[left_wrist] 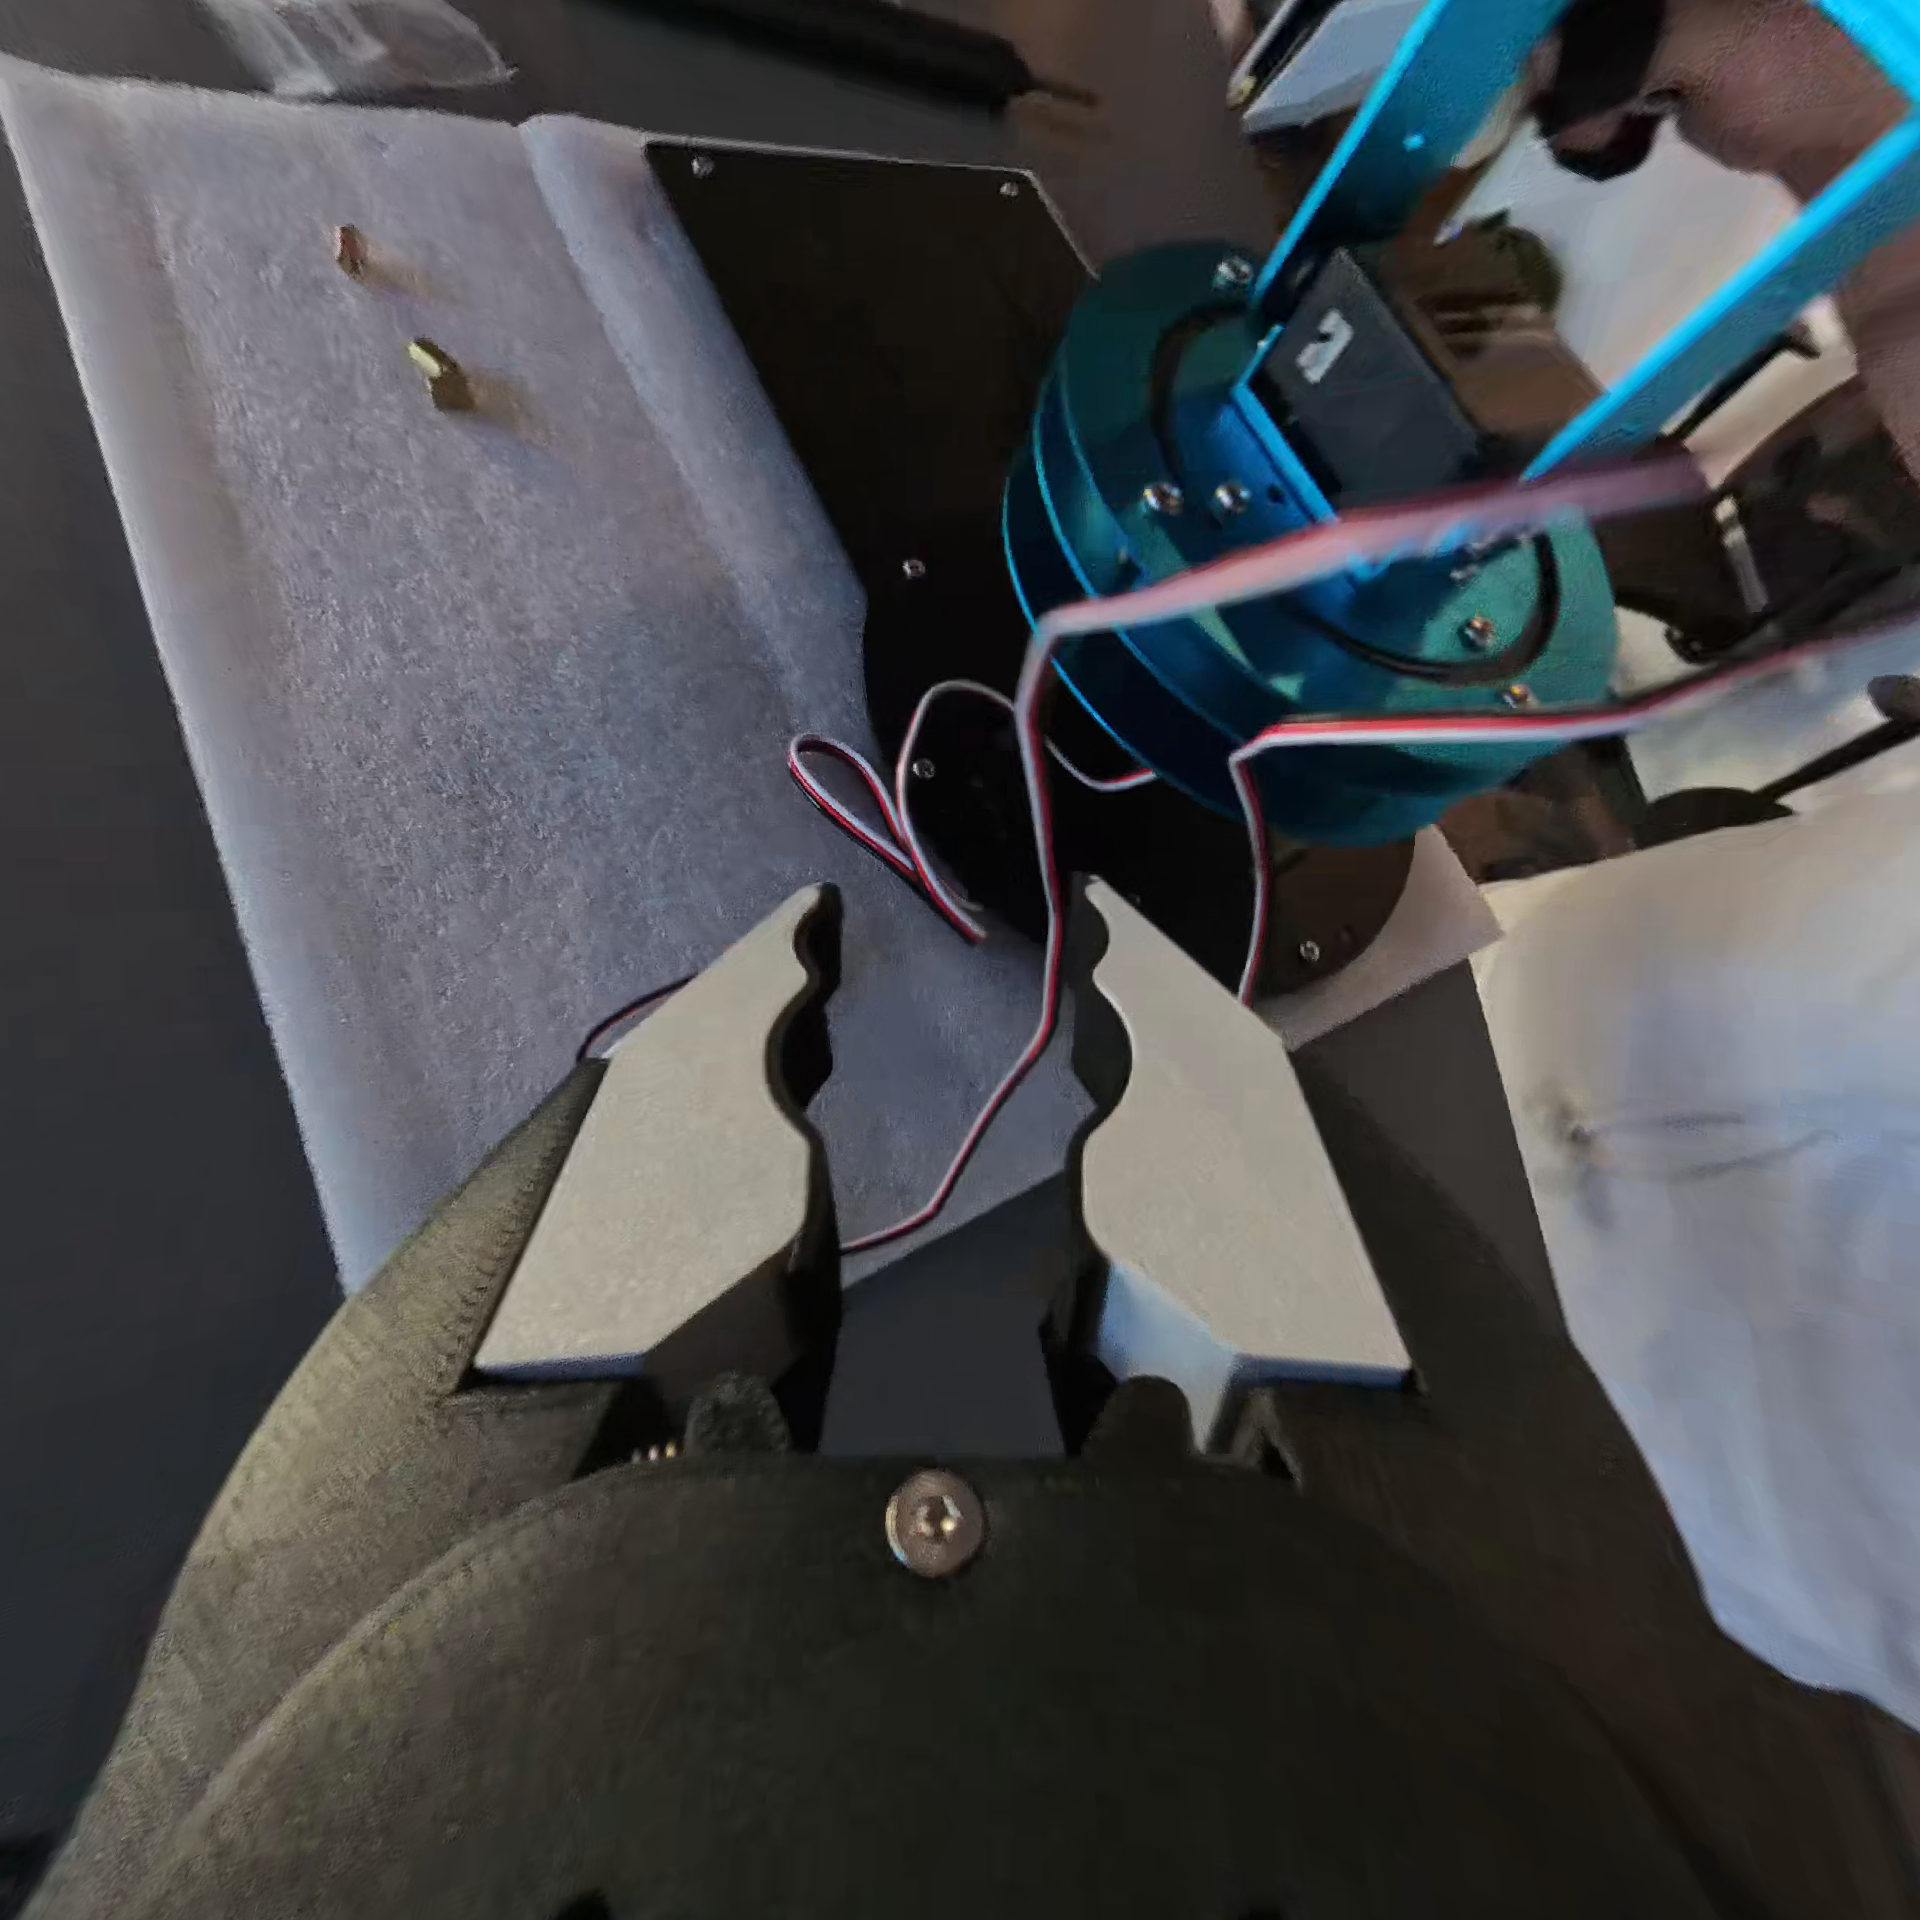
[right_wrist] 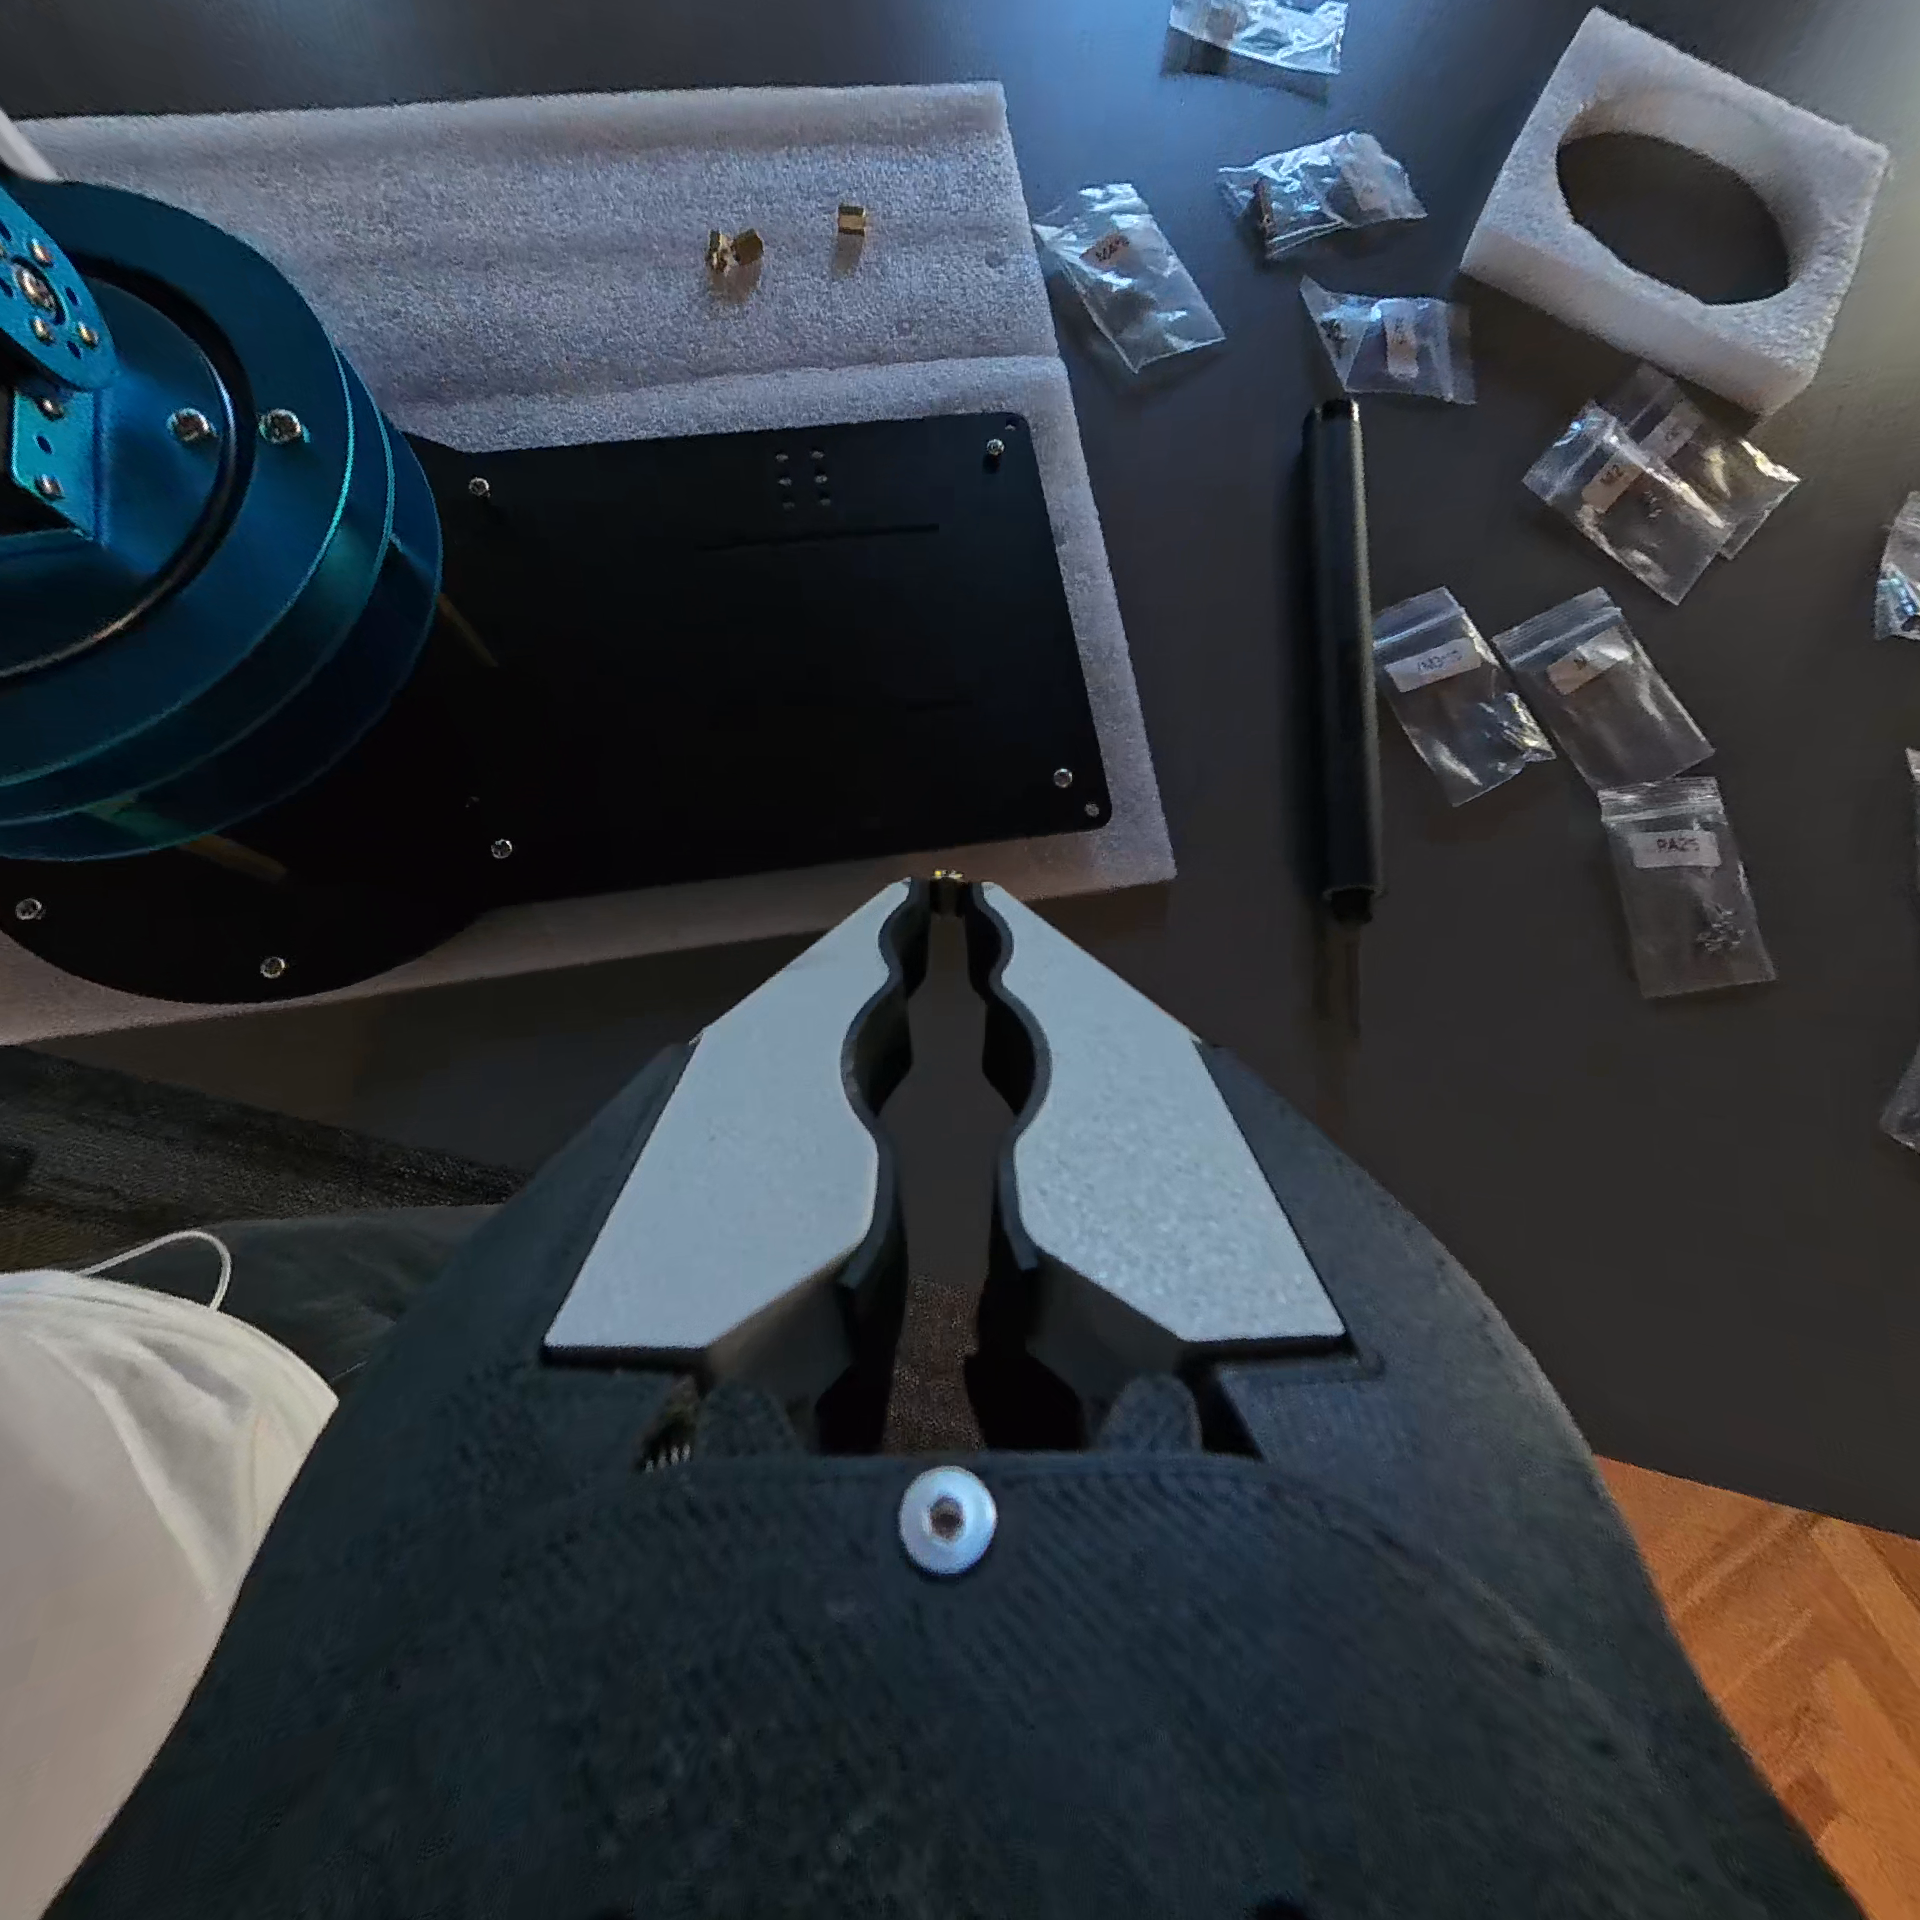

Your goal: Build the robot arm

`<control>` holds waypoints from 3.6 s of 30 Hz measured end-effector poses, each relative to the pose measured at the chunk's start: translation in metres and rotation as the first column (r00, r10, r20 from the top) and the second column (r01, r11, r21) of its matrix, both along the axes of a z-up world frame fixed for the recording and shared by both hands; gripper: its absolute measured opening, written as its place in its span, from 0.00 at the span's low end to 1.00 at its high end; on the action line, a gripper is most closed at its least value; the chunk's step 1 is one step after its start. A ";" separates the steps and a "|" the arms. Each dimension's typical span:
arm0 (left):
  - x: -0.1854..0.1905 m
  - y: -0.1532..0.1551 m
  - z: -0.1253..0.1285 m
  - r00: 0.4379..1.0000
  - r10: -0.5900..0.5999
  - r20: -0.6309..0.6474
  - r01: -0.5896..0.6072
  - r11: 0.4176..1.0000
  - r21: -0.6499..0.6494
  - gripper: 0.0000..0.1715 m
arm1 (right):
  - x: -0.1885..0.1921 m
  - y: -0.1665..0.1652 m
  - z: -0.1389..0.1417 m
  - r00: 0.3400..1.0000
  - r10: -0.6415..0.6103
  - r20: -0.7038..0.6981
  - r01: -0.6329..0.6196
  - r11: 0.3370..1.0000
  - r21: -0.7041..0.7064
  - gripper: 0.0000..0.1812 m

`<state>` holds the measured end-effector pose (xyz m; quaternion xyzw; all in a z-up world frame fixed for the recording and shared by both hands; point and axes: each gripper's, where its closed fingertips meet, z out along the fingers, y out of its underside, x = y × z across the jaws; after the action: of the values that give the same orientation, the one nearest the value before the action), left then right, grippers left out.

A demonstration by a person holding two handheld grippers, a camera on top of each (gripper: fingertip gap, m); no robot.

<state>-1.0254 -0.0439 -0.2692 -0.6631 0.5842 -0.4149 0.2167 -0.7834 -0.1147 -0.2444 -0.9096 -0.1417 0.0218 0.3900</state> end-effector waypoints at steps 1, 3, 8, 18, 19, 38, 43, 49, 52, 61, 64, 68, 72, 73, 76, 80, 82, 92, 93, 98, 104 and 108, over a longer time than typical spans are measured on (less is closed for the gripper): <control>0.004 0.001 -0.003 0.999 0.023 -0.028 -0.022 1.000 0.002 0.25 | 0.000 0.001 0.001 1.000 -0.002 -0.001 0.002 1.000 0.005 0.03; 0.009 0.003 -0.010 0.994 0.067 -0.081 -0.063 0.997 0.047 0.23 | -0.001 0.000 0.003 1.000 -0.007 0.005 0.007 1.000 0.013 0.03; 0.020 0.001 -0.021 0.981 0.128 -0.143 -0.116 0.989 0.086 0.09 | 0.001 -0.006 0.003 0.999 -0.023 0.022 0.022 1.000 0.020 0.03; -0.004 -0.015 0.001 0.955 0.236 -0.178 -0.253 0.964 -0.081 0.02 | -0.008 0.000 -0.004 0.998 0.046 -0.037 -0.044 0.998 0.049 0.03; -0.006 -0.021 0.003 0.948 0.258 -0.186 -0.279 0.956 -0.094 0.02 | -0.009 0.003 -0.005 0.997 0.062 -0.044 -0.060 0.997 0.054 0.03; -0.030 -0.029 0.022 0.752 0.643 -0.144 -0.652 0.757 -0.027 0.19 | -0.009 0.033 -0.021 0.911 0.395 -0.120 -0.386 0.918 0.086 0.03; -0.054 -0.049 0.089 0.638 0.753 0.159 -0.759 0.650 -0.032 0.27 | 0.000 0.034 -0.025 0.892 0.429 -0.143 -0.420 0.903 0.088 0.03; -0.036 -0.091 0.176 0.608 0.632 0.481 -0.762 0.633 0.133 0.49 | -0.003 0.035 -0.022 0.855 0.486 -0.181 -0.475 0.874 0.101 0.03; -0.007 -0.098 0.186 0.649 0.592 0.478 -0.728 0.667 0.161 0.57 | -0.007 0.034 -0.020 0.841 0.512 -0.176 -0.500 0.859 0.110 0.03; 0.056 -0.068 0.220 0.727 0.470 0.500 -0.652 0.702 0.287 0.55 | -0.010 0.036 -0.018 0.851 0.499 -0.162 -0.484 0.866 0.126 0.03; 0.070 -0.057 0.217 0.768 0.442 0.464 -0.607 0.735 0.304 0.51 | -0.010 0.038 -0.014 0.862 0.476 -0.174 -0.457 0.879 0.139 0.03; 0.085 -0.057 0.215 0.801 0.392 0.452 -0.544 0.791 0.279 0.47 | -0.008 0.039 -0.016 0.876 0.461 -0.145 -0.444 0.886 0.134 0.03; 0.093 -0.055 0.213 0.821 0.373 0.432 -0.528 0.783 0.329 0.30 | -0.013 0.038 -0.020 0.877 0.454 -0.157 -0.438 0.890 0.129 0.03; 0.093 -0.053 0.211 0.821 0.377 0.429 -0.536 0.767 0.352 0.22 | -0.014 0.038 -0.021 0.877 0.456 -0.154 -0.440 0.889 0.124 0.03; 0.092 -0.047 0.210 0.794 0.399 0.458 -0.576 0.736 0.357 0.15 | -0.016 0.036 -0.026 0.877 0.459 -0.141 -0.446 0.888 0.114 0.03; 0.092 -0.047 0.211 0.771 0.408 0.489 -0.593 0.740 0.318 0.14 | -0.019 0.031 -0.028 0.872 0.462 -0.159 -0.449 0.886 0.115 0.03; 0.092 -0.047 0.211 0.764 0.421 0.489 -0.600 0.742 0.299 0.14 | -0.020 0.027 -0.029 0.869 0.468 -0.158 -0.454 0.883 0.116 0.03; 0.095 -0.043 0.205 0.755 0.457 0.471 -0.626 0.716 0.310 0.16 | -0.026 0.014 -0.022 0.842 0.515 -0.158 -0.492 0.855 0.166 0.03; 0.095 -0.044 0.205 0.756 0.456 0.470 -0.626 0.715 0.312 0.16 | -0.024 0.012 -0.024 0.844 0.518 -0.142 -0.497 0.853 0.159 0.03; 0.095 -0.043 0.205 0.749 0.467 0.470 -0.633 0.714 0.299 0.16 | 0.009 0.019 -0.037 0.876 0.483 -0.009 -0.479 0.871 0.108 0.03; 0.095 -0.043 0.205 0.745 0.480 0.464 -0.640 0.712 0.290 0.16 | 0.050 0.039 -0.035 0.903 0.429 -0.030 -0.428 0.903 0.024 0.03; 0.095 -0.043 0.205 0.743 0.484 0.463 -0.641 0.713 0.284 0.16 | 0.057 0.061 -0.039 0.885 0.464 -0.030 -0.465 0.883 -0.063 0.03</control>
<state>-0.9306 -0.0869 -0.0643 -0.6606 0.3760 -0.3019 0.5754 -0.7265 -0.0533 -0.2834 -0.8619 -0.3518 0.1254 0.3429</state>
